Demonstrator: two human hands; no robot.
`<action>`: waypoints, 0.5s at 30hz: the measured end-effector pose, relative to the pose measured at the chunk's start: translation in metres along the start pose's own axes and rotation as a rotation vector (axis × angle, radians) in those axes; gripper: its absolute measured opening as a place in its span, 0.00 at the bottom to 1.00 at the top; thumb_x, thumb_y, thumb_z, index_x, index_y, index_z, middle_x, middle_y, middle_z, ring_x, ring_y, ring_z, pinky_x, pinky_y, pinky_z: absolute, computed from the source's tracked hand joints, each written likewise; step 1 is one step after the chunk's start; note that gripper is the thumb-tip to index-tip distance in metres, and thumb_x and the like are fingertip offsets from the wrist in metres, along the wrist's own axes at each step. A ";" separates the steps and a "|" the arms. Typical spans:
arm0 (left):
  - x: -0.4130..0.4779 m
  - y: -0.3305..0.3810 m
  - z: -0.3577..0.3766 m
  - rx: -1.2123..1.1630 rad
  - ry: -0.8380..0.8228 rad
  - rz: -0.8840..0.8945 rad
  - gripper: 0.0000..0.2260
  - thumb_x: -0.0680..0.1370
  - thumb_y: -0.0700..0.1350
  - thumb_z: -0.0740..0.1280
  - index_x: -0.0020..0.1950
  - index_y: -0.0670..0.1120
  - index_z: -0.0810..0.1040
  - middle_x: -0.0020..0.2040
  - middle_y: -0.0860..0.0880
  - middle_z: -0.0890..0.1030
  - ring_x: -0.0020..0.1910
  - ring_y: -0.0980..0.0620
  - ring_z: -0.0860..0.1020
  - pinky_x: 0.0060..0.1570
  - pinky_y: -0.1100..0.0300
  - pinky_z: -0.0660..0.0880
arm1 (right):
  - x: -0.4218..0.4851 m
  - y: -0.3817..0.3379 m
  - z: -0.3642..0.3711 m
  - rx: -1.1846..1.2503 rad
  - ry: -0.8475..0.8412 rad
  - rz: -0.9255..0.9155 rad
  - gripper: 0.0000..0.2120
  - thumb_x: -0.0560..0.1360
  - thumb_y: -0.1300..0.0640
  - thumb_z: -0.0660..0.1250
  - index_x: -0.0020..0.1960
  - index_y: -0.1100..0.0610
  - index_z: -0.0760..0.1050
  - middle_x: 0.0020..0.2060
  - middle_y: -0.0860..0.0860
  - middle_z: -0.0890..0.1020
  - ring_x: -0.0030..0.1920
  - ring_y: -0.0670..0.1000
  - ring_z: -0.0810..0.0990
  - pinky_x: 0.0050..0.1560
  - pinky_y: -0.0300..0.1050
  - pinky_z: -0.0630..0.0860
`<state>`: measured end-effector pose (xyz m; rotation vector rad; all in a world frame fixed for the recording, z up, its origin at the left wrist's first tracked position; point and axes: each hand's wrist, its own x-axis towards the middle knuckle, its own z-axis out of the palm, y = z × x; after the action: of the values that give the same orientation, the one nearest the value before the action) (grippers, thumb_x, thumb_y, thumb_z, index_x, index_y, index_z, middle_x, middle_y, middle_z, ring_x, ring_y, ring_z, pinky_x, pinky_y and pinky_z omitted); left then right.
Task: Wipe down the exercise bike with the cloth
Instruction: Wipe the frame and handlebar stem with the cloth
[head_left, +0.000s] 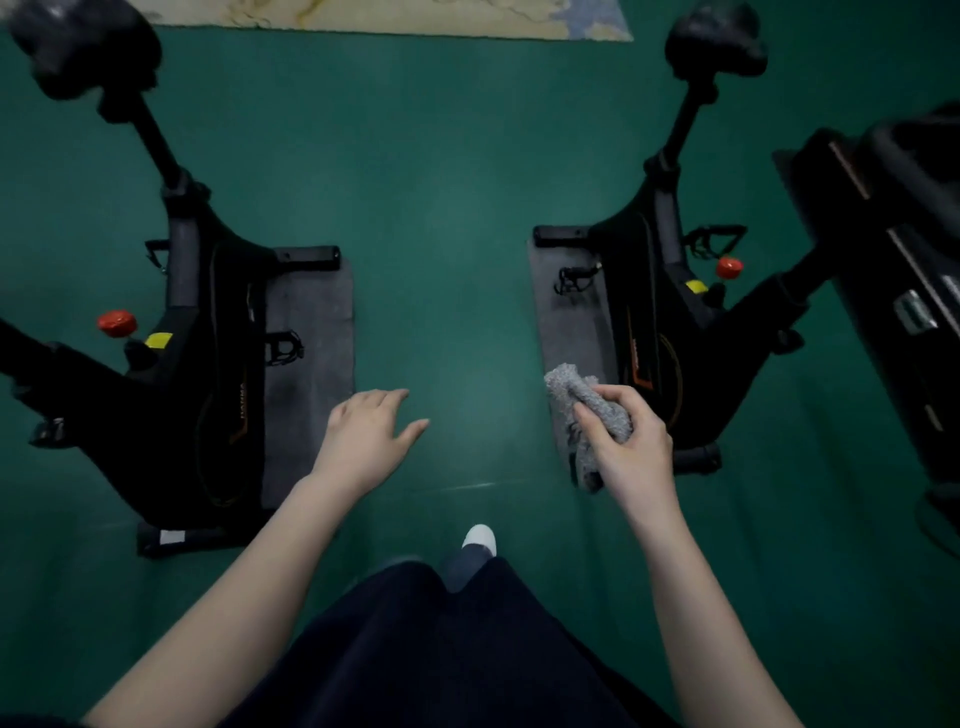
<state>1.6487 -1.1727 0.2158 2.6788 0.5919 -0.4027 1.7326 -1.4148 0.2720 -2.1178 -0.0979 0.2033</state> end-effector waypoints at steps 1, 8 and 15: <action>0.004 0.006 0.000 0.000 0.010 -0.014 0.25 0.80 0.59 0.58 0.73 0.47 0.65 0.70 0.47 0.71 0.71 0.48 0.65 0.69 0.53 0.59 | 0.012 0.002 -0.005 -0.002 -0.007 -0.005 0.07 0.73 0.58 0.72 0.47 0.49 0.75 0.41 0.44 0.81 0.41 0.46 0.78 0.41 0.30 0.69; 0.028 0.016 -0.006 -0.023 0.039 -0.162 0.25 0.80 0.59 0.58 0.73 0.48 0.65 0.71 0.47 0.70 0.73 0.49 0.62 0.71 0.53 0.55 | 0.079 0.000 -0.003 0.016 -0.138 -0.034 0.05 0.74 0.57 0.71 0.48 0.50 0.77 0.43 0.45 0.82 0.45 0.48 0.80 0.46 0.41 0.72; 0.082 0.006 -0.019 -0.046 0.069 -0.258 0.25 0.80 0.59 0.58 0.73 0.49 0.65 0.70 0.48 0.71 0.73 0.50 0.63 0.71 0.54 0.56 | 0.152 -0.029 0.037 0.010 -0.268 -0.112 0.05 0.74 0.57 0.71 0.49 0.50 0.78 0.45 0.43 0.82 0.49 0.46 0.80 0.52 0.41 0.73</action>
<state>1.7265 -1.1418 0.2065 2.5881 0.9603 -0.3605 1.8750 -1.3457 0.2611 -2.0587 -0.3715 0.4185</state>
